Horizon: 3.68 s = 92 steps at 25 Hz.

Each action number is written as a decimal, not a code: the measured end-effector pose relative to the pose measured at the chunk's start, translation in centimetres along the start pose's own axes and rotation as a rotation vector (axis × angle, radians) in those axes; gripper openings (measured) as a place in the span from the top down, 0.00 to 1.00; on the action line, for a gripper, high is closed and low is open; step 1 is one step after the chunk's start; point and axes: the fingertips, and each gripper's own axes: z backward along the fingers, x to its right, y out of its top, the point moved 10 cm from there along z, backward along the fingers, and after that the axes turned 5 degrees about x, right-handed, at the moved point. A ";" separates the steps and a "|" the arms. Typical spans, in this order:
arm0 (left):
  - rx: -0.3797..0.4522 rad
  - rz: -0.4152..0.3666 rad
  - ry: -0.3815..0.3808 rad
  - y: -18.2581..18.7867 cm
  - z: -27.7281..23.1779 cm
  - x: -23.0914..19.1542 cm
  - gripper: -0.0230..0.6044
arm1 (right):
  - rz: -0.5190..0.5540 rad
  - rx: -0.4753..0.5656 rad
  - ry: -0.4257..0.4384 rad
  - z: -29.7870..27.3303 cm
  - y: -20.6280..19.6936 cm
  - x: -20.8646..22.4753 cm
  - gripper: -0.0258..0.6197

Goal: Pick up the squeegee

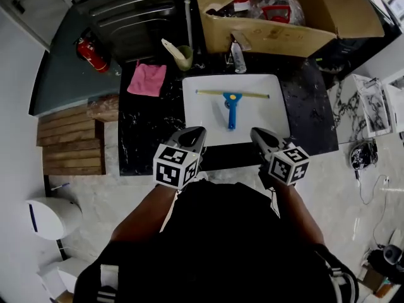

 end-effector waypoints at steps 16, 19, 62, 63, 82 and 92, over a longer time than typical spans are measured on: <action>-0.021 0.053 -0.031 0.3 -3.3 -4.6 0.94 | 0.053 -0.175 -0.066 -6.0 0.8 2.1 0.95; -0.033 0.088 0.020 -0.4 -3.3 -5.3 0.94 | 0.042 -0.243 -0.059 -8.0 0.7 3.6 0.95; -0.022 0.308 0.442 -4.1 2.7 -2.2 0.94 | -0.296 -0.490 -0.229 -26.2 -9.0 16.4 0.72; -0.020 0.309 0.451 -4.1 2.9 -2.2 0.94 | -0.295 -0.494 -0.229 -26.5 -9.1 16.5 0.72; 0.013 0.359 0.530 -4.1 5.6 -2.2 0.94 | -0.278 -0.549 -0.166 -28.3 -9.9 17.0 0.73; 0.013 0.347 0.502 -4.5 5.9 -2.3 0.94 | -0.278 -0.516 -0.150 -28.4 -9.9 16.6 0.89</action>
